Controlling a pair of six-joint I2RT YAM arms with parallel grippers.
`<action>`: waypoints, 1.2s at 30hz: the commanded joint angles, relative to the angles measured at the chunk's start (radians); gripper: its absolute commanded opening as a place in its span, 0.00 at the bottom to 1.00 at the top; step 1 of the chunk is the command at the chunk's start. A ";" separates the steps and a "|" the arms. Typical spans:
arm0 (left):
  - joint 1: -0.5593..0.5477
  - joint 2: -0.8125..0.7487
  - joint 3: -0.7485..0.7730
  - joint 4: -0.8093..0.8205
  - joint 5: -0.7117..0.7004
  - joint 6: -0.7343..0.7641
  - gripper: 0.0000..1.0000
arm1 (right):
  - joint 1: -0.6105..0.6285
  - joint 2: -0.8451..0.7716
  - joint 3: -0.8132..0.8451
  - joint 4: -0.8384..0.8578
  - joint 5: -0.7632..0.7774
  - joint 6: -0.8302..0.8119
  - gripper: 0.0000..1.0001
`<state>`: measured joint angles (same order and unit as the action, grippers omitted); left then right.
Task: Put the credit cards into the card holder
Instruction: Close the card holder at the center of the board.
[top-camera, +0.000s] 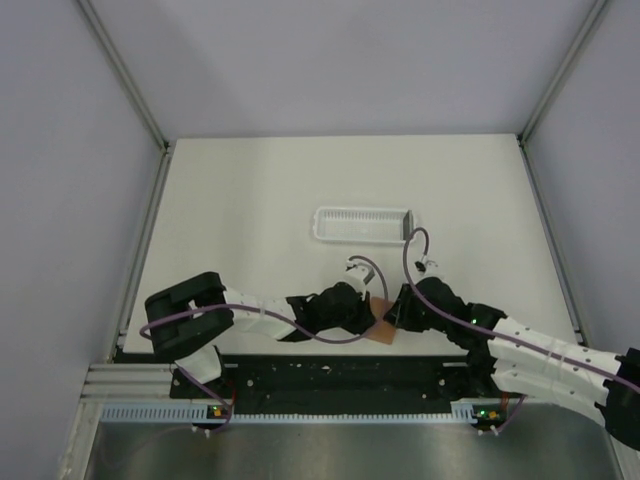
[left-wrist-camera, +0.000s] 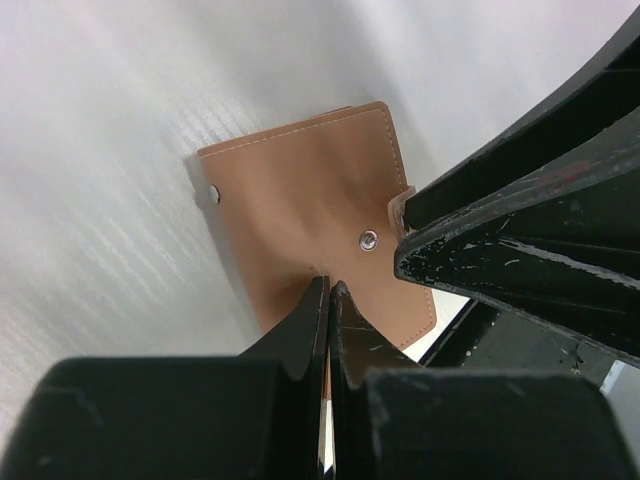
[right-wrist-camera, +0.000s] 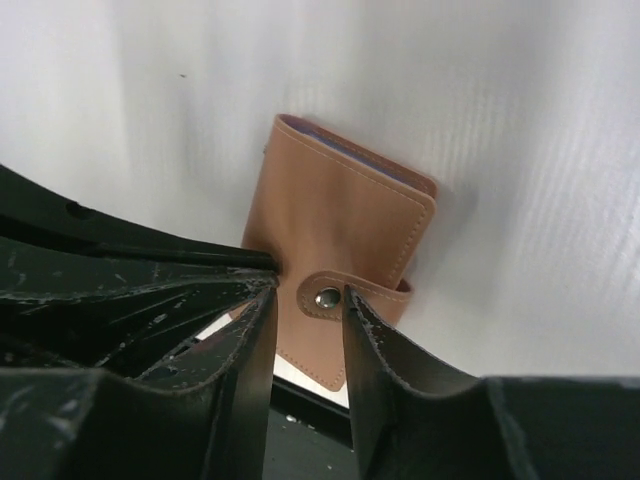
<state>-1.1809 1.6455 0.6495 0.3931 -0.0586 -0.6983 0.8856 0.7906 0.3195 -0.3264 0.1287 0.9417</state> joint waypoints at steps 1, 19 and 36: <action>-0.005 -0.032 -0.057 -0.053 -0.023 -0.020 0.00 | -0.023 0.013 0.021 0.177 -0.055 -0.034 0.36; -0.005 -0.099 -0.070 -0.077 -0.049 -0.024 0.00 | -0.057 -0.263 0.096 -0.327 0.163 0.075 0.26; -0.005 -0.098 -0.031 -0.102 -0.050 -0.010 0.00 | -0.057 -0.192 0.010 -0.159 -0.050 0.085 0.27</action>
<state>-1.1835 1.5654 0.6044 0.3214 -0.0910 -0.7269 0.8352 0.5911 0.3649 -0.5785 0.1314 1.0084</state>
